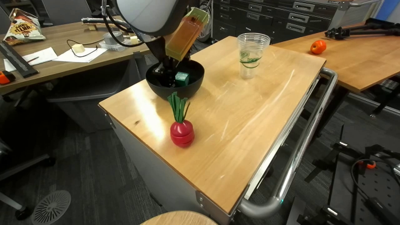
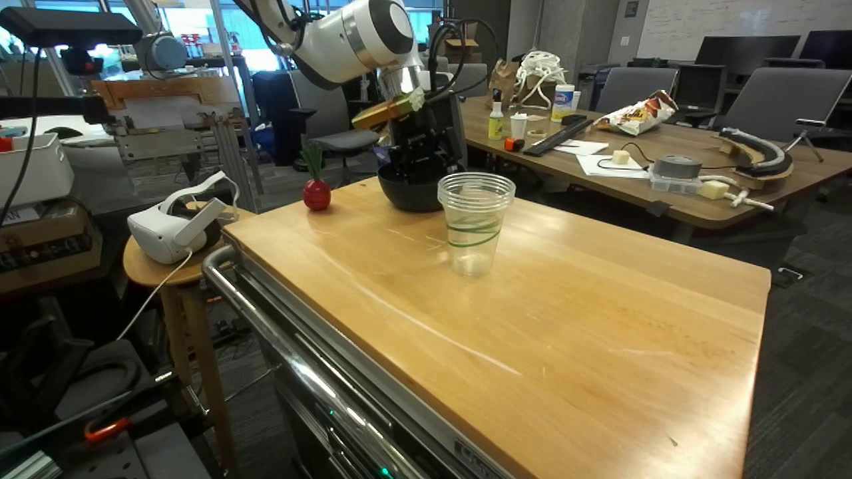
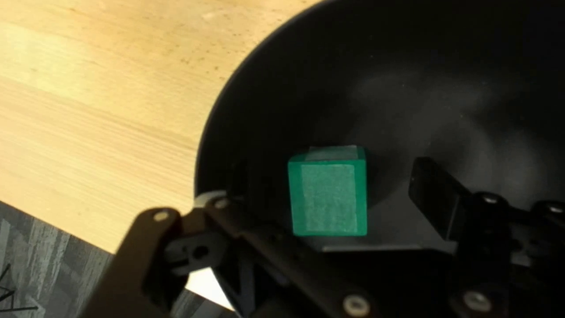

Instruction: Stack the clear cups inside each other

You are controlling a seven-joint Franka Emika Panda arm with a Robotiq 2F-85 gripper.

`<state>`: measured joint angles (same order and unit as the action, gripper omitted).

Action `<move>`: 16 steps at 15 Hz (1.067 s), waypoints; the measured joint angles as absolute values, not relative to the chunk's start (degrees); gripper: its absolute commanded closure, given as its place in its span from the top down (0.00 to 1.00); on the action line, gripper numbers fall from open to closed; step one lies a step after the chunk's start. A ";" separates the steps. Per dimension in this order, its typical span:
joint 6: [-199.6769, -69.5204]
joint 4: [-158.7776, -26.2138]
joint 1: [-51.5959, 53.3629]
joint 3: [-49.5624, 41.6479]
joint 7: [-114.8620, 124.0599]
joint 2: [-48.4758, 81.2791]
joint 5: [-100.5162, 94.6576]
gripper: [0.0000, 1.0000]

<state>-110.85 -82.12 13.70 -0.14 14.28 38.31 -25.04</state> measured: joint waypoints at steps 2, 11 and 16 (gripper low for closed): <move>-110.38 -80.59 13.71 -0.14 13.55 39.90 -25.04 0.43; -107.39 -77.09 14.03 -0.10 12.53 41.37 -25.04 0.20; -108.34 -77.28 14.31 -0.06 13.19 39.35 -25.04 0.20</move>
